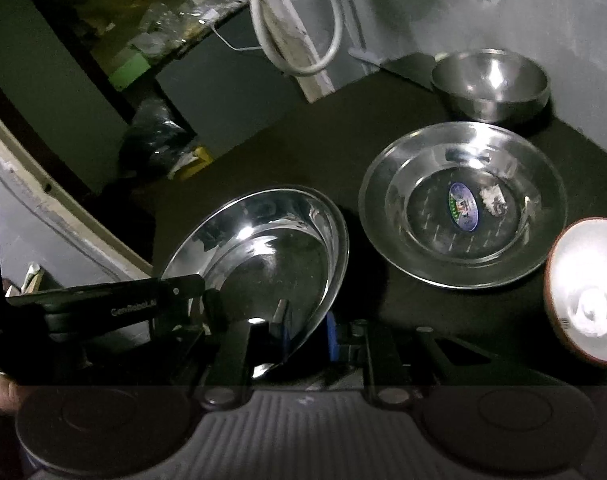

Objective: Organize plates and bowls

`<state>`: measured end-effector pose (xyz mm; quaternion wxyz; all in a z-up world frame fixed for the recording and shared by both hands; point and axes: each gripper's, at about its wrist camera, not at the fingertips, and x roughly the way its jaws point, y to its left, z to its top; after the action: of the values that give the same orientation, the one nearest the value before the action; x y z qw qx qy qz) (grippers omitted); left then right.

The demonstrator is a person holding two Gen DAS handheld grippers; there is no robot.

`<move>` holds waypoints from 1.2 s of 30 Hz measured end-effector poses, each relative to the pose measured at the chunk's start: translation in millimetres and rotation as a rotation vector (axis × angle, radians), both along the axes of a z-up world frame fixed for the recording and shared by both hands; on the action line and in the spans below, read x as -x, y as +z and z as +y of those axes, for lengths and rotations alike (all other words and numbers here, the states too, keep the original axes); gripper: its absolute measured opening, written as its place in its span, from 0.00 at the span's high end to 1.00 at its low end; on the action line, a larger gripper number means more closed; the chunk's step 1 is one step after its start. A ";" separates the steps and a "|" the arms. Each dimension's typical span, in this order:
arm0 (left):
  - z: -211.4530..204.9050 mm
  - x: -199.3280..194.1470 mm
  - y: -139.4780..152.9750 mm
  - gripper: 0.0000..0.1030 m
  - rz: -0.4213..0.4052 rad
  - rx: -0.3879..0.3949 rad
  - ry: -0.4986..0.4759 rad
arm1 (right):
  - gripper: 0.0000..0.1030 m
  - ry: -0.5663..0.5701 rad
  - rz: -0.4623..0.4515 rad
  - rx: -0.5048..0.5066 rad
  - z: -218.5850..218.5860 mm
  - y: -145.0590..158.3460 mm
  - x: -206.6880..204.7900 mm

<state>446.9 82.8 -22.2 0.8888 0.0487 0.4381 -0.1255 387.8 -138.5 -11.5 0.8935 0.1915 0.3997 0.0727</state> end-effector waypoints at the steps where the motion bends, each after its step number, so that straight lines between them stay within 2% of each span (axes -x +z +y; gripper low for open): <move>1: -1.8 6.3 3.8 0.73 -0.012 -0.006 -0.005 | 0.81 0.005 -0.011 0.002 -1.3 2.8 4.4; 9: -34.1 66.5 23.8 0.73 -0.070 -0.020 -0.098 | 0.81 -0.005 -0.035 0.023 -35.6 22.5 54.8; 13: -58.7 101.3 21.0 0.73 -0.063 -0.043 -0.157 | 0.81 -0.035 -0.016 0.069 -53.0 25.0 83.0; 16: -68.5 118.9 17.0 0.72 -0.026 -0.039 -0.185 | 0.81 -0.055 0.009 0.079 -63.2 23.0 99.5; 23: -77.3 135.5 13.6 0.72 0.007 -0.068 -0.200 | 0.80 -0.069 0.038 0.090 -66.3 17.0 127.2; 32: -88.8 149.9 6.9 0.71 0.002 -0.118 -0.245 | 0.80 -0.084 0.050 0.116 -69.1 9.8 139.9; 36: -95.7 152.7 2.0 0.70 -0.021 -0.170 -0.270 | 0.79 -0.085 0.052 0.130 -69.0 5.9 140.3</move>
<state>294.2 -12.9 -20.2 0.8612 0.1832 0.4272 -0.2057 247.5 -207.5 -5.5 0.8955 0.1519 0.4182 0.0035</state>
